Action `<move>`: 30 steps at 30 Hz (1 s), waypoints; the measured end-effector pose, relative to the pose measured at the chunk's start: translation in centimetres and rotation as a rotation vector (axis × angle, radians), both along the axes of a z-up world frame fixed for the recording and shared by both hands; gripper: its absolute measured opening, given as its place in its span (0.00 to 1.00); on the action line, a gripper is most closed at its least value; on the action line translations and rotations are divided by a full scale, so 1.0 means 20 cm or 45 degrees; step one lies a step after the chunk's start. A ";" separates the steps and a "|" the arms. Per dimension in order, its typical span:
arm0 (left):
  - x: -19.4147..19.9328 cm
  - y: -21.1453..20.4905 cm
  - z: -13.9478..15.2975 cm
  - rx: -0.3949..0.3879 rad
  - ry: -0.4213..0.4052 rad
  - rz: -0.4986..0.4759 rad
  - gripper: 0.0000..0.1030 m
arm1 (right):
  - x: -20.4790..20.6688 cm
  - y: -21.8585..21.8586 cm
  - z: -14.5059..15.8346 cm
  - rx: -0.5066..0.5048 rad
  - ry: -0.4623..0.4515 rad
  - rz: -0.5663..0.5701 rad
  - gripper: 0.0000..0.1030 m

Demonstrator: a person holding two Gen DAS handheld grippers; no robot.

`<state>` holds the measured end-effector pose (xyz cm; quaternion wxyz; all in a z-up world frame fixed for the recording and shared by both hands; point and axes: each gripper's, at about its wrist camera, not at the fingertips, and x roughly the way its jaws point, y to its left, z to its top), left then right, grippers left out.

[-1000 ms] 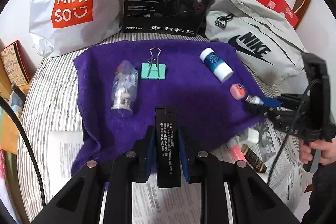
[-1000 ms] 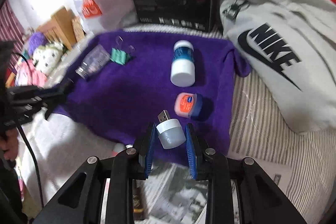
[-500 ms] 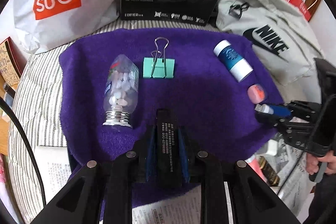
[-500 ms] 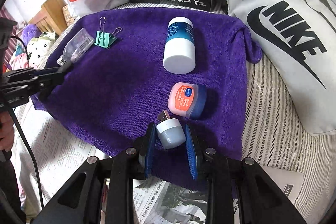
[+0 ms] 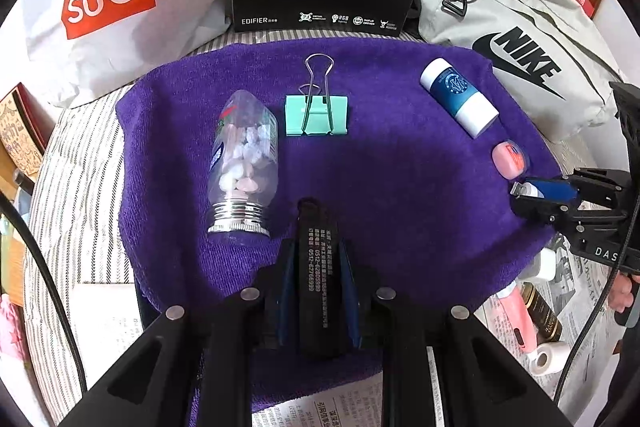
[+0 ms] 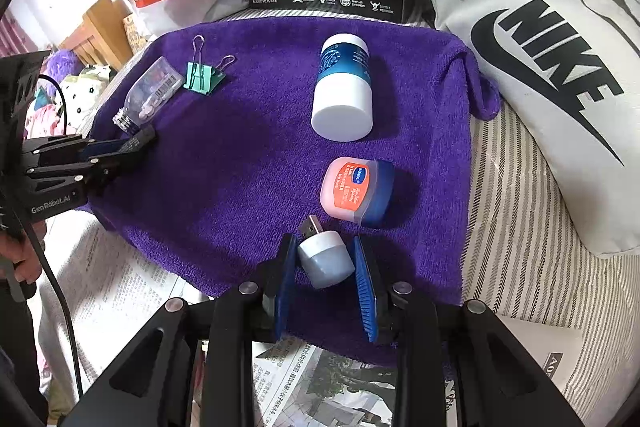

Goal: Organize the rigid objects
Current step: 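Place the black marker on the towel with the left gripper while the right places the white jar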

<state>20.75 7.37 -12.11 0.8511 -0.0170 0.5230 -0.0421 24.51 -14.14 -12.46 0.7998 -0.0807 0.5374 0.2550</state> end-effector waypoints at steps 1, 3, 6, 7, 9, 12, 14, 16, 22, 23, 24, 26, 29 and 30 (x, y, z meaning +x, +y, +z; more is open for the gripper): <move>0.00 0.00 0.00 -0.003 -0.001 0.001 0.20 | 0.00 0.01 0.00 -0.008 0.001 0.008 0.28; 0.00 0.00 0.00 0.001 -0.002 -0.002 0.20 | 0.00 0.02 0.00 -0.013 0.007 0.012 0.29; -0.01 0.00 0.00 0.008 0.018 0.001 0.20 | 0.01 0.02 0.00 -0.021 0.038 0.006 0.32; -0.01 -0.01 0.00 0.011 0.027 -0.004 0.20 | 0.02 0.01 0.01 -0.021 0.051 -0.003 0.33; -0.02 0.00 0.00 -0.003 0.043 0.001 0.22 | 0.02 -0.01 0.01 -0.015 0.071 -0.005 0.36; -0.04 0.02 0.01 -0.044 0.074 0.018 0.24 | 0.01 -0.02 0.04 -0.020 0.084 -0.005 0.38; -0.08 0.04 0.04 -0.054 0.060 0.045 0.24 | -0.01 -0.04 0.06 -0.018 0.087 -0.007 0.38; -0.12 0.04 0.08 -0.076 0.042 0.041 0.24 | -0.03 -0.05 0.09 -0.028 0.065 -0.015 0.42; -0.32 -0.08 0.25 -0.014 -0.055 -0.010 0.35 | -0.20 -0.14 0.21 -0.009 -0.023 -0.040 0.50; -0.35 -0.10 0.27 -0.017 -0.074 -0.018 0.39 | -0.24 -0.16 0.22 0.001 -0.035 -0.048 0.51; -0.39 -0.13 0.29 -0.024 -0.092 -0.023 0.40 | -0.28 -0.17 0.23 0.016 -0.044 -0.052 0.51; -0.46 -0.15 0.30 -0.053 -0.101 -0.019 0.40 | -0.36 -0.18 0.24 0.061 -0.059 -0.032 0.52; -0.53 -0.17 0.29 -0.114 -0.084 -0.021 0.40 | -0.44 -0.14 0.21 0.080 -0.097 0.025 0.52; -0.55 -0.18 0.28 -0.118 -0.075 -0.021 0.40 | -0.45 -0.12 0.18 0.075 -0.101 0.041 0.52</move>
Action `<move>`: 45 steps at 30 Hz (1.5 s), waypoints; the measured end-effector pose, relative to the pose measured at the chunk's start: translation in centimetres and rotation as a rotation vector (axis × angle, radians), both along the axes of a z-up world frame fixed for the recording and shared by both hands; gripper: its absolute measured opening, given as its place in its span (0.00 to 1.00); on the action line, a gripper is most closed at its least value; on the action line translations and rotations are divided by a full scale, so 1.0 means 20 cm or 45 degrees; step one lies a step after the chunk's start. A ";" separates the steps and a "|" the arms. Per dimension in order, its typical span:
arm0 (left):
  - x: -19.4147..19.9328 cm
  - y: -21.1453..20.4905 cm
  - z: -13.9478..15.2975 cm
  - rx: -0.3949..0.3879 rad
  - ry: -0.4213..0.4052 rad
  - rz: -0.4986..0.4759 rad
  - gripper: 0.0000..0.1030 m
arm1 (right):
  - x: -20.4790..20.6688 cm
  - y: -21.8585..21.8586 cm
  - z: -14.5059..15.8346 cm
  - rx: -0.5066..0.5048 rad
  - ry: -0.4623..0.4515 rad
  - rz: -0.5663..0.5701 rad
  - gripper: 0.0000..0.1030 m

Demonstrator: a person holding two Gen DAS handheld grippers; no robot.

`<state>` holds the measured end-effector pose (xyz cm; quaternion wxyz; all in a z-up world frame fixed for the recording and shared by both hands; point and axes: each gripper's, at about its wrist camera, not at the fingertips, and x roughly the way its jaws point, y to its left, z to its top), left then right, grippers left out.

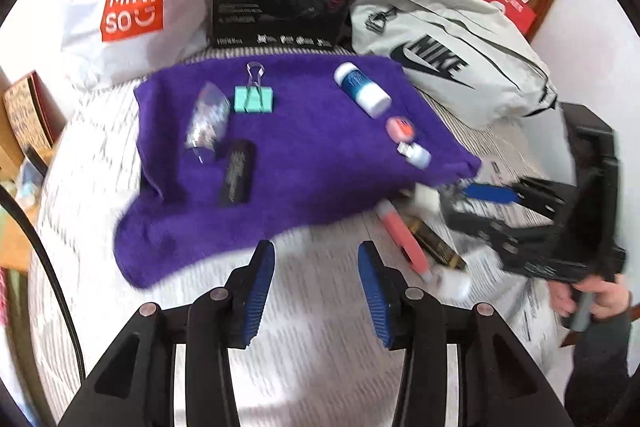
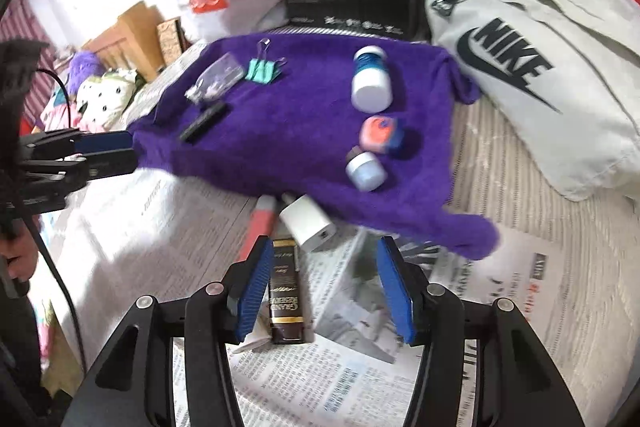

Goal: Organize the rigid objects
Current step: 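Place the black marker on the towel with the left gripper while the right places the white jar, then grasp the white tape roll with the left gripper while the right grasps the white charger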

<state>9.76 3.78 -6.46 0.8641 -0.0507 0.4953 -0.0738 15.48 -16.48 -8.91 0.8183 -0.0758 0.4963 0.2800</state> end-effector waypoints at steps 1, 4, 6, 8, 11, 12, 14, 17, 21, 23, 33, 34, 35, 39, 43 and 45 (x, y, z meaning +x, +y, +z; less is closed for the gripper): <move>-0.02 0.00 -0.01 0.007 0.008 0.004 0.40 | 0.00 0.01 -0.02 -0.004 -0.004 0.008 0.52; -0.10 -0.01 -0.03 0.017 0.030 0.011 0.40 | 0.01 0.05 -0.07 -0.017 -0.035 0.023 0.51; -0.14 -0.01 -0.04 -0.003 0.036 0.014 0.40 | 0.02 0.06 -0.09 -0.024 -0.047 0.022 0.51; -0.17 -0.01 -0.06 -0.045 0.049 0.010 0.40 | 0.03 0.07 -0.11 -0.020 -0.064 0.038 0.51; -0.19 -0.01 -0.09 -0.071 0.068 0.010 0.40 | 0.05 0.09 -0.12 -0.026 -0.099 0.070 0.51; -0.19 -0.01 -0.11 -0.070 0.076 0.011 0.40 | 0.05 0.10 -0.13 -0.033 -0.105 0.084 0.51; -0.20 -0.01 -0.12 -0.081 0.083 0.014 0.40 | 0.07 0.13 -0.14 -0.056 -0.105 0.111 0.51; -0.20 0.00 -0.13 -0.104 0.086 0.013 0.40 | 0.07 0.17 -0.17 -0.085 -0.099 0.141 0.50; -0.20 0.00 -0.15 -0.134 0.094 0.010 0.40 | 0.07 0.18 -0.18 -0.051 -0.092 0.147 0.34; -0.20 0.00 -0.16 -0.137 0.105 0.008 0.40 | 0.07 0.18 -0.17 -0.045 -0.079 0.138 0.34; -0.14 -0.04 -0.23 -0.135 0.130 0.018 0.40 | -0.02 -0.08 -0.10 -0.147 -0.042 -0.085 0.34; -0.13 -0.06 -0.22 -0.129 0.130 0.010 0.40 | -0.03 -0.12 -0.11 -0.162 -0.036 -0.114 0.34; -0.12 -0.09 -0.22 -0.119 0.127 -0.001 0.40 | -0.04 -0.13 -0.12 -0.172 -0.032 -0.120 0.34; -0.08 -0.23 -0.19 -0.112 0.109 -0.060 0.40 | -0.06 -0.15 -0.19 -0.209 -0.021 -0.119 0.33; -0.07 -0.39 -0.19 -0.061 0.086 -0.159 0.40 | -0.10 -0.16 -0.20 -0.190 -0.053 -0.130 0.31; -0.07 -0.48 -0.20 -0.023 0.077 -0.226 0.40 | -0.12 -0.21 -0.19 -0.155 -0.031 -0.154 0.31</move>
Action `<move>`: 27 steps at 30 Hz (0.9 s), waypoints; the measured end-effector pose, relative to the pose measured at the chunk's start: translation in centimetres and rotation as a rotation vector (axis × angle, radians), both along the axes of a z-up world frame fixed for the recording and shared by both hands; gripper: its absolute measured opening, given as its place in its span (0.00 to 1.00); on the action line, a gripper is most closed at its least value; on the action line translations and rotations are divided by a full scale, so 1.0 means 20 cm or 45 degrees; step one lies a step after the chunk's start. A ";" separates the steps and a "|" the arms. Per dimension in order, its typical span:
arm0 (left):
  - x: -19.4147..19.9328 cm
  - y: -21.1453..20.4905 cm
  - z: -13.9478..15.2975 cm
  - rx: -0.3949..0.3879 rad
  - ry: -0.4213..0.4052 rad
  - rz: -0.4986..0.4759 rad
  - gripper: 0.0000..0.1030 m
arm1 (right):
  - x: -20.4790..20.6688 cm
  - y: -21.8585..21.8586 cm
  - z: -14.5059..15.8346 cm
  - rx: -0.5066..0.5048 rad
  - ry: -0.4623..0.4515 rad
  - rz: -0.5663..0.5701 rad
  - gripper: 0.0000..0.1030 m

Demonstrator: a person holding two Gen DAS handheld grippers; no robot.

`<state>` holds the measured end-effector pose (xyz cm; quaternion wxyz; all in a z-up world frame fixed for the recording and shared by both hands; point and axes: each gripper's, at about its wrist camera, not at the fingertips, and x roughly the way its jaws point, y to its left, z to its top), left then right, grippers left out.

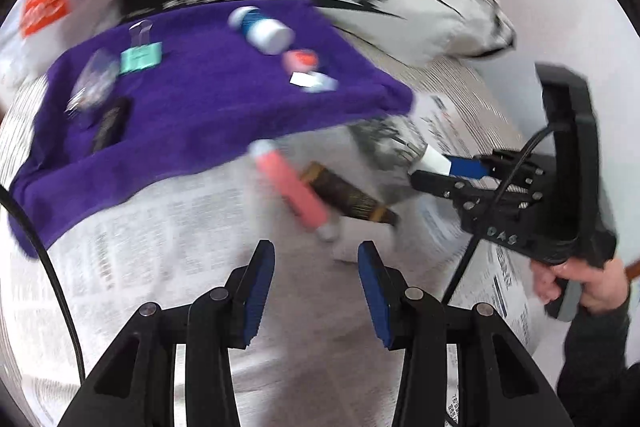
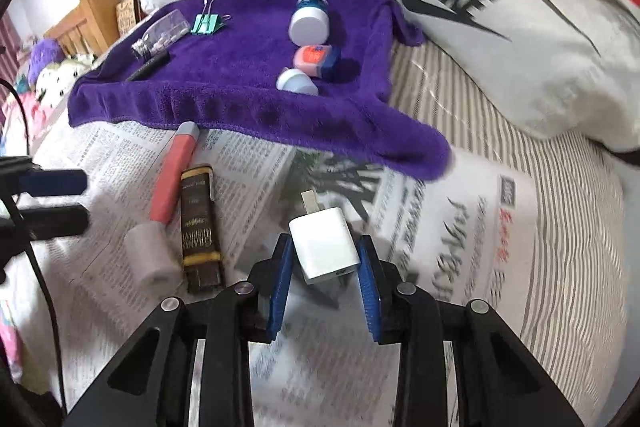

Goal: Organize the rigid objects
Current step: 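Grasp the white tape roll with the left gripper while the right grasps the white charger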

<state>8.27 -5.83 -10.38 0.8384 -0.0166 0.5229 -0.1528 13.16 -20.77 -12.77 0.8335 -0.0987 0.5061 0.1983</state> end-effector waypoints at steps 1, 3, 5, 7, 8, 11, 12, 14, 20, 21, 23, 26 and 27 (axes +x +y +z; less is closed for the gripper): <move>0.00 -0.04 -0.01 0.018 -0.007 -0.031 0.40 | -0.02 -0.05 0.01 0.024 0.009 -0.017 0.31; 0.00 -0.10 -0.02 0.049 -0.023 -0.076 0.40 | -0.05 -0.10 0.02 0.053 0.018 -0.039 0.30; 0.01 -0.14 -0.03 0.052 -0.036 -0.119 0.40 | -0.09 -0.18 0.04 0.082 0.027 -0.052 0.30; 0.03 -0.17 -0.05 0.067 -0.020 -0.130 0.40 | -0.14 -0.23 0.05 0.098 0.031 -0.063 0.30; 0.04 -0.18 -0.07 0.085 -0.014 -0.131 0.40 | -0.15 -0.24 0.05 0.104 0.032 -0.067 0.30; 0.07 -0.20 -0.10 0.114 0.003 -0.139 0.40 | -0.20 -0.30 0.05 0.132 0.032 -0.090 0.30; 0.07 -0.20 -0.10 0.118 0.006 -0.141 0.40 | -0.21 -0.31 0.05 0.144 0.037 -0.099 0.30; 0.08 -0.21 -0.12 0.129 0.017 -0.150 0.38 | -0.22 -0.34 0.04 0.173 0.039 -0.132 0.30; 0.08 -0.23 -0.10 0.118 -0.028 -0.187 0.31 | -0.22 -0.38 0.01 0.188 0.061 -0.164 0.30; 0.08 -0.21 -0.09 0.095 -0.025 -0.187 0.31 | -0.22 -0.38 0.01 0.190 0.059 -0.167 0.29; 0.07 -0.19 -0.07 0.078 -0.032 -0.180 0.31 | -0.22 -0.38 0.01 0.190 0.057 -0.163 0.27; 0.05 -0.12 -0.02 0.063 -0.048 -0.157 0.31 | -0.21 -0.37 0.03 0.195 0.047 -0.157 0.26; 0.05 -0.10 -0.01 0.050 -0.054 -0.145 0.31 | -0.21 -0.36 0.04 0.196 0.046 -0.152 0.26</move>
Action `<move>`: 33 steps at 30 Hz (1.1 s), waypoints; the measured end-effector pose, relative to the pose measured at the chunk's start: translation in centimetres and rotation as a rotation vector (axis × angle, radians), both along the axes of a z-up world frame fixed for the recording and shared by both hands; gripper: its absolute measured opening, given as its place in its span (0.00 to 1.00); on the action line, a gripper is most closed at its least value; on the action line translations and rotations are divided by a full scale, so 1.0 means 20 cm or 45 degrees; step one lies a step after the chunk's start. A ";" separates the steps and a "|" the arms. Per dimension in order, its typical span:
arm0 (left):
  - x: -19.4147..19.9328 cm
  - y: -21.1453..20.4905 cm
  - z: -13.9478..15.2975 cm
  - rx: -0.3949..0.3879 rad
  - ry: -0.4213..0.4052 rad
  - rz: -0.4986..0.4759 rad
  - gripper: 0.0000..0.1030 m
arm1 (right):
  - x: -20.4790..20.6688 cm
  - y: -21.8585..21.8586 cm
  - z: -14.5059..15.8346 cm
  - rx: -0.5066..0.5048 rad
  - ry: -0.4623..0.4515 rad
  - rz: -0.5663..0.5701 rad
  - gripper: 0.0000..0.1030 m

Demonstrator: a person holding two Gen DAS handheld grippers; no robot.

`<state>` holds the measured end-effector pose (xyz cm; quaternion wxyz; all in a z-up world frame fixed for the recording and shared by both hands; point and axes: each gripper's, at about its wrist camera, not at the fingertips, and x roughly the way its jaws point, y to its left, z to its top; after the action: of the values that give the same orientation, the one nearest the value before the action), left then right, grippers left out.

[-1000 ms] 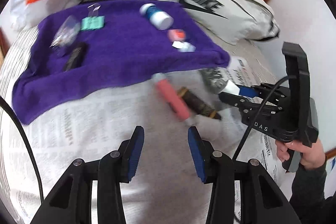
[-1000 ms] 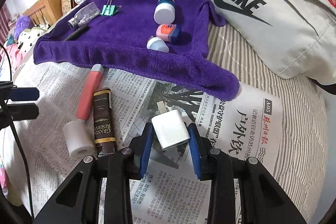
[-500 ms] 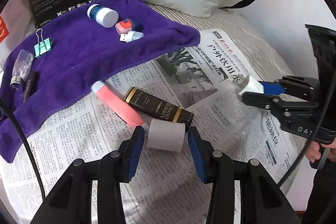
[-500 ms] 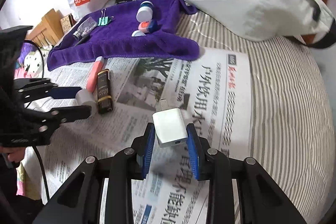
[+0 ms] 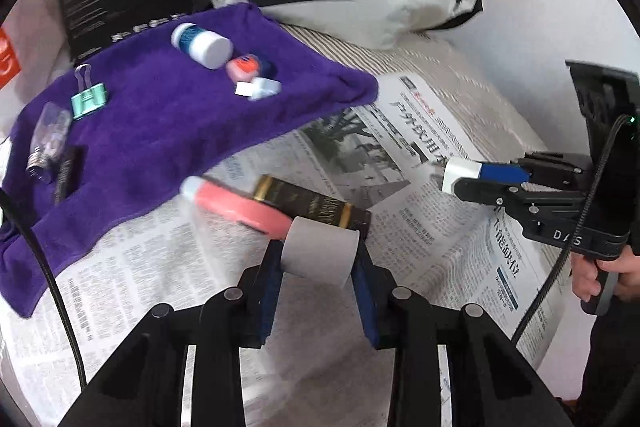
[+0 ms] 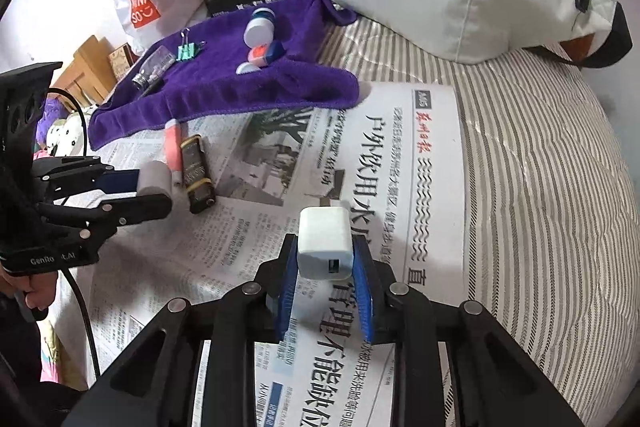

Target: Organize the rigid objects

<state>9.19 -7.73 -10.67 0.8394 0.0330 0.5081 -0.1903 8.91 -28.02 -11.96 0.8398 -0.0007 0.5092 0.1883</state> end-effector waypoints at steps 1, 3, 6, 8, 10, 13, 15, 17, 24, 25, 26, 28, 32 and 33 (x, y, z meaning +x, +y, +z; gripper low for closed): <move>0.00 0.04 0.01 -0.025 0.003 0.016 0.31 | 0.00 0.01 0.01 0.001 -0.005 0.005 0.26; -0.01 0.09 0.01 -0.045 0.010 0.040 0.31 | 0.00 0.03 0.02 0.005 -0.009 0.020 0.25; -0.01 0.15 0.01 -0.010 0.012 0.081 0.31 | 0.02 0.06 0.02 0.001 -0.011 0.039 0.25; -0.01 0.19 0.00 -0.017 0.017 0.109 0.31 | 0.02 0.07 0.00 -0.002 0.001 0.049 0.25; -0.02 0.23 0.00 -0.034 0.025 0.128 0.31 | 0.03 0.08 -0.01 -0.009 0.007 0.052 0.26; -0.01 0.27 -0.03 -0.028 0.031 0.151 0.31 | 0.03 0.09 -0.01 -0.012 0.018 0.061 0.26; 0.00 0.27 -0.05 0.006 0.031 0.160 0.31 | 0.05 0.09 -0.03 -0.005 0.047 0.066 0.28; 0.00 0.28 -0.08 0.031 0.038 0.165 0.31 | 0.05 0.12 -0.04 -0.036 0.048 0.073 0.30; 0.00 0.29 -0.11 0.054 0.002 0.178 0.32 | 0.05 0.17 -0.06 -0.127 -0.020 0.072 0.33; -0.01 0.28 -0.12 0.063 -0.010 0.182 0.32 | 0.04 0.18 -0.07 -0.130 -0.035 0.062 0.34; -0.01 0.28 -0.12 0.075 -0.022 0.182 0.32 | 0.04 0.17 -0.07 -0.128 -0.045 0.052 0.35; -0.02 0.26 -0.13 0.097 -0.043 0.180 0.32 | 0.03 0.18 -0.07 -0.112 -0.064 0.033 0.42; -0.05 0.22 -0.14 0.165 -0.103 0.163 0.36 | -0.02 0.24 -0.09 -0.159 -0.165 0.032 0.52; -0.06 0.22 -0.14 0.167 -0.114 0.159 0.40 | -0.03 0.23 -0.09 -0.143 -0.181 0.013 0.54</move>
<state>8.04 -3.41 -13.55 0.8675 0.0646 0.4825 -0.1022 8.27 -23.43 -13.74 0.8714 -0.0639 0.4582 0.1633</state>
